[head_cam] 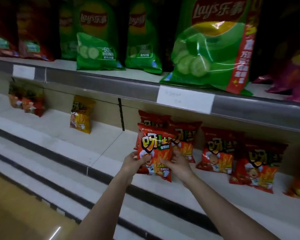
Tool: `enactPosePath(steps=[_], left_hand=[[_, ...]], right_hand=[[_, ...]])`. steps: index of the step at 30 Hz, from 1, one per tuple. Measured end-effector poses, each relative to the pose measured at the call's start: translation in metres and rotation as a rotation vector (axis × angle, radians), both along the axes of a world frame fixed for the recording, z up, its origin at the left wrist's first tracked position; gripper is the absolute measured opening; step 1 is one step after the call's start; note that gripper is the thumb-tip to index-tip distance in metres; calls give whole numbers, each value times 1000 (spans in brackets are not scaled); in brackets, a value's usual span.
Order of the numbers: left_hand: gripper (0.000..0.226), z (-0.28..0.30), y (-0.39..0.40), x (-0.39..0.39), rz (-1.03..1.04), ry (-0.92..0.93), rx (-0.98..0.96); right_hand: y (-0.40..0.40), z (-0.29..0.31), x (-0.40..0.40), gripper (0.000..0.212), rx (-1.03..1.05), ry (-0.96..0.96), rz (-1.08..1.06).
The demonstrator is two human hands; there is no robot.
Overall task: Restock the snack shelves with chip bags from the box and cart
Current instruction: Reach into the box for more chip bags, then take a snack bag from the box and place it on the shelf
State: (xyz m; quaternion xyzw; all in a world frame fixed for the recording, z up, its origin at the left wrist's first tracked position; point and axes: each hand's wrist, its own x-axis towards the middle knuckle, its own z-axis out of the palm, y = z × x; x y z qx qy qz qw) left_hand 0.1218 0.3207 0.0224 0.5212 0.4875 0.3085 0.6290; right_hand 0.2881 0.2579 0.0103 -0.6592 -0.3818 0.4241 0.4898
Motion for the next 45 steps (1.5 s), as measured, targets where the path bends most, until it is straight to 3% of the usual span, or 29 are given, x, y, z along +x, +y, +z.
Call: enactPosePath(steps=[3, 13, 16, 20, 24, 31, 36, 40, 45], left_hand=[[38, -9, 32, -6, -28, 26, 13], [48, -48, 99, -21, -246, 104, 87], [67, -26, 90, -20, -92, 68, 123], [39, 8, 77, -7, 170, 56, 499], [10, 48, 39, 25, -21, -55, 597], [28, 106, -102, 107, -544, -311, 443], [9, 135, -267, 153, -855, -417, 284], [12, 148, -414, 160, -1086, -498, 156], [15, 166, -574, 142, -1307, -623, 61]], right_hand=[[31, -13, -22, 48, -37, -31, -119], [59, -31, -61, 56, -42, -36, -271], [51, -25, -65, 55, -43, -40, -304], [32, -10, -62, 49, -17, -9, -484], [-10, 31, -51, 24, 55, 51, -527], [-155, 99, -16, 17, 201, 48, -661], [-319, 134, -6, 16, 270, 39, -945], [-466, 146, -15, 27, 276, 22, -1187], [-622, 169, -51, 18, 200, -152, -1411]])
